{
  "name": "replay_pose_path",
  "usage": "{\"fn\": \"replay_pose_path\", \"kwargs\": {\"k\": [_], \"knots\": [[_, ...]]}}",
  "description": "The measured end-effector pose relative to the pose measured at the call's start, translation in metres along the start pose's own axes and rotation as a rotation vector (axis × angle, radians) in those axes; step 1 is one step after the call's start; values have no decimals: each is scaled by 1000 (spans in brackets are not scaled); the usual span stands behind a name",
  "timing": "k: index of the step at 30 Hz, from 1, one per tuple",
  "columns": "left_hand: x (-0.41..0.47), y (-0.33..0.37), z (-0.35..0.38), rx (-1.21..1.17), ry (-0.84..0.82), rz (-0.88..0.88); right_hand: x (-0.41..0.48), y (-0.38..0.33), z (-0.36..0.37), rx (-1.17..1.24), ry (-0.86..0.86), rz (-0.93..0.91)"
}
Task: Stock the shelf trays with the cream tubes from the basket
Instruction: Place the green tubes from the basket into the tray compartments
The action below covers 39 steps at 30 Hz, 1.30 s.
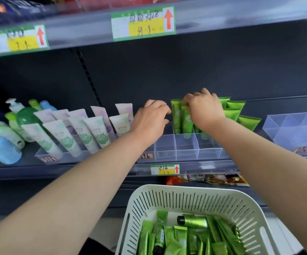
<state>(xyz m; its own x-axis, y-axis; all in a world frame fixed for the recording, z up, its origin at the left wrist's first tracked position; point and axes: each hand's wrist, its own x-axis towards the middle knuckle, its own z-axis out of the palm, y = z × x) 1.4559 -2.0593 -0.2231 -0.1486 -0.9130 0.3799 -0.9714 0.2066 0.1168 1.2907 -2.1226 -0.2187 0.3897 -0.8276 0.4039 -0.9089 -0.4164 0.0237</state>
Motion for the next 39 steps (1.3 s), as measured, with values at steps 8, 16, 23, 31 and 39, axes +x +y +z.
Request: {"fn": "replay_pose_path", "kwargs": {"k": [8, 16, 23, 31, 39], "knots": [[-15, 6, 4, -59, 36, 31, -18, -6, -13, 17, 110, -29], [-66, 24, 16, -127, 47, 99, -99, -17, -10, 78, 203, -89], [-147, 40, 72, -137, -173, 80, -201, -19, 49, 191, -3, -68], [-241, 55, 147, -196, -485, -116, -289, -10, 123, 215, -624, 68], [-279, 56, 171, -184, -570, -183, -308, -2, 158, 77, -971, 37]]}}
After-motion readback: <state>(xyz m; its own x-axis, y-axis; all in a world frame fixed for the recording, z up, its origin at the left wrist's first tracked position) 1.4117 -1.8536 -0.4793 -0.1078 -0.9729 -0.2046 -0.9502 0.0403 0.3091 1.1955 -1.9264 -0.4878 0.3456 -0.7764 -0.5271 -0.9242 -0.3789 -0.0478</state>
